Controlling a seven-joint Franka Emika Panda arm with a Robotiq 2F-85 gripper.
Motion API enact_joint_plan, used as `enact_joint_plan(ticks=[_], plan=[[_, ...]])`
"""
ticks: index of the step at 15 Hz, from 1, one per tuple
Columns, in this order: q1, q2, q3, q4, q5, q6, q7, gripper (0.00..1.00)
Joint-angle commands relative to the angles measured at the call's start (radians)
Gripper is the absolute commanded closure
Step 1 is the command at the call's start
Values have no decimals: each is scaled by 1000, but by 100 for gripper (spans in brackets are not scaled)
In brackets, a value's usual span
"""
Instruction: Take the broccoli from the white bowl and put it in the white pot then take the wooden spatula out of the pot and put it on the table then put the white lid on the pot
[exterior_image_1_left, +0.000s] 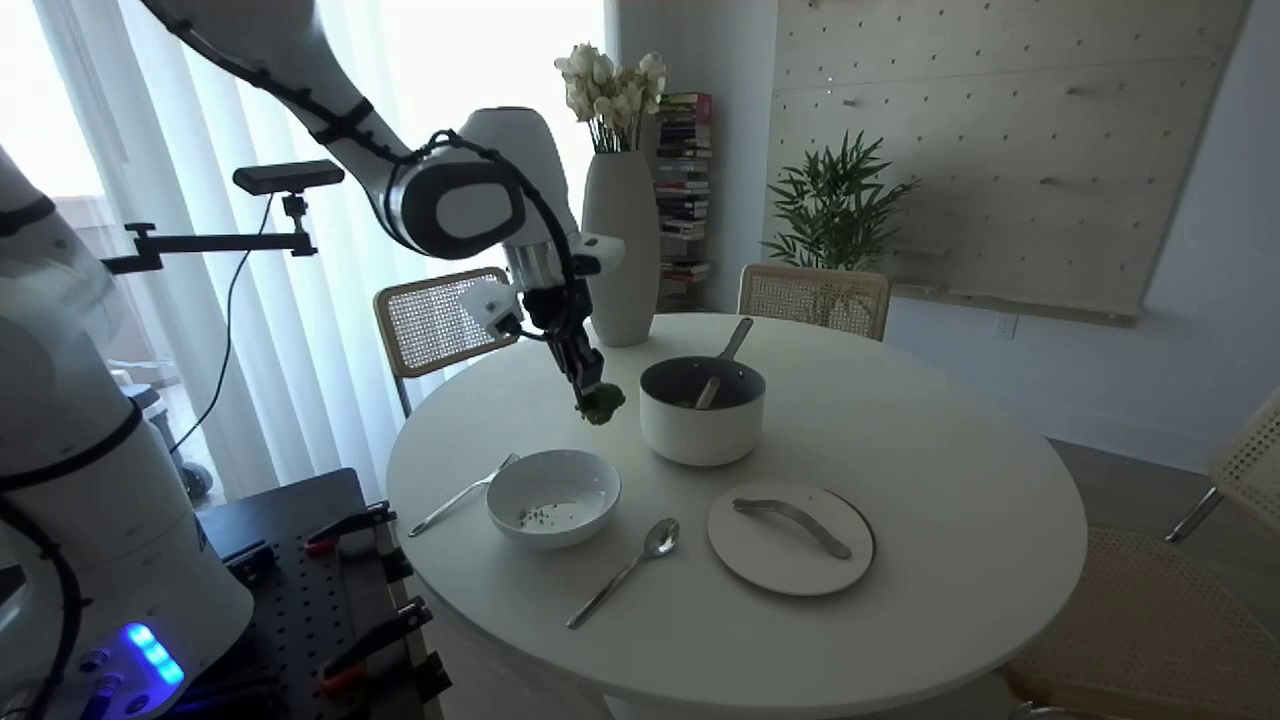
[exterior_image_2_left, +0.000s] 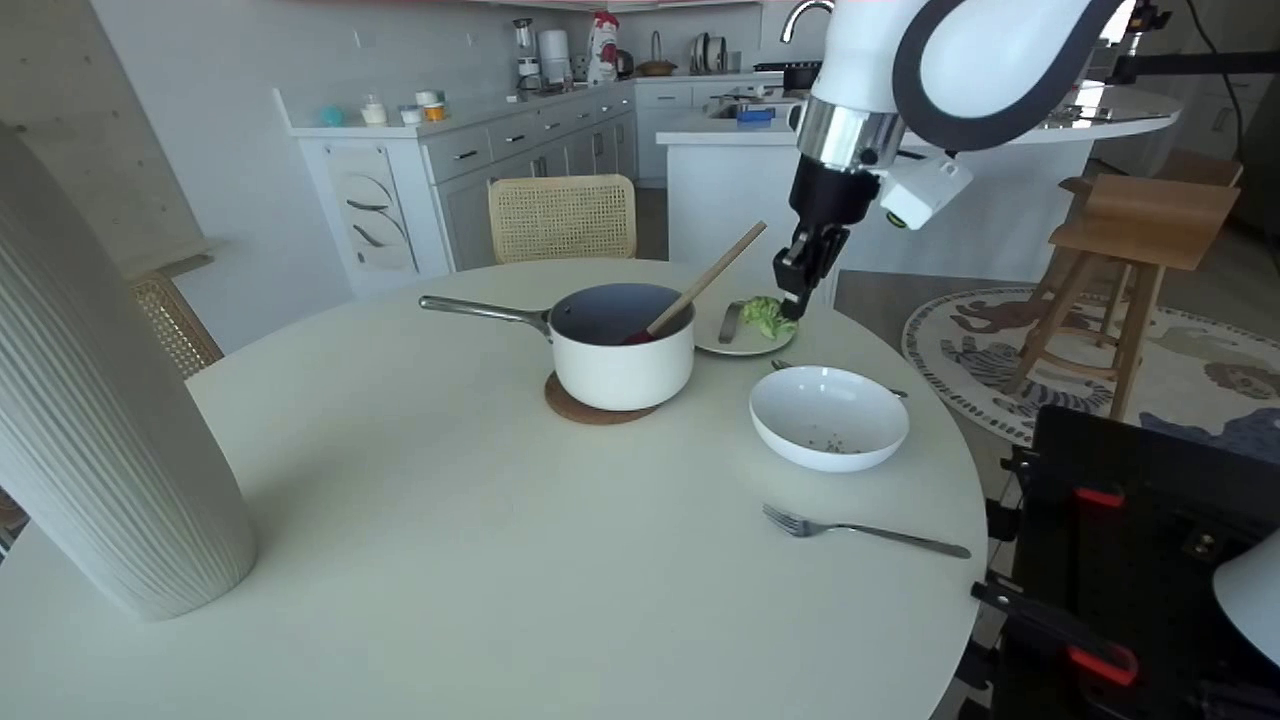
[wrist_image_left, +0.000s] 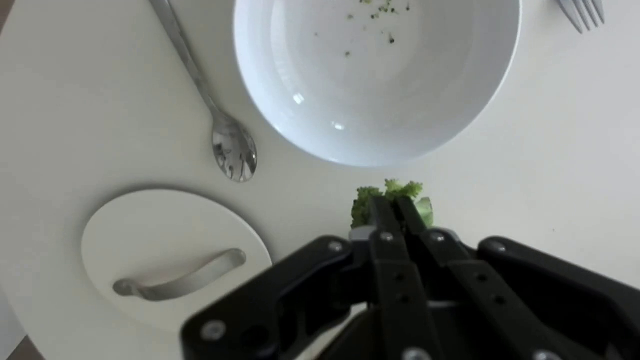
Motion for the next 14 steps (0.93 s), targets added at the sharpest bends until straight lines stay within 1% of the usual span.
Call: enact_joint_plan(ticks=[1,3,6,10,14], plan=[[-22,-100,30,38,4,-71,10,99],[-24,-112,33,84,9,-88,-4,99],[-26,-80,27,171,9,-82,-29,99],[-17,5,13,296,40,-75,-75,99],[-15,113,20,418,51,-81,-89,99]])
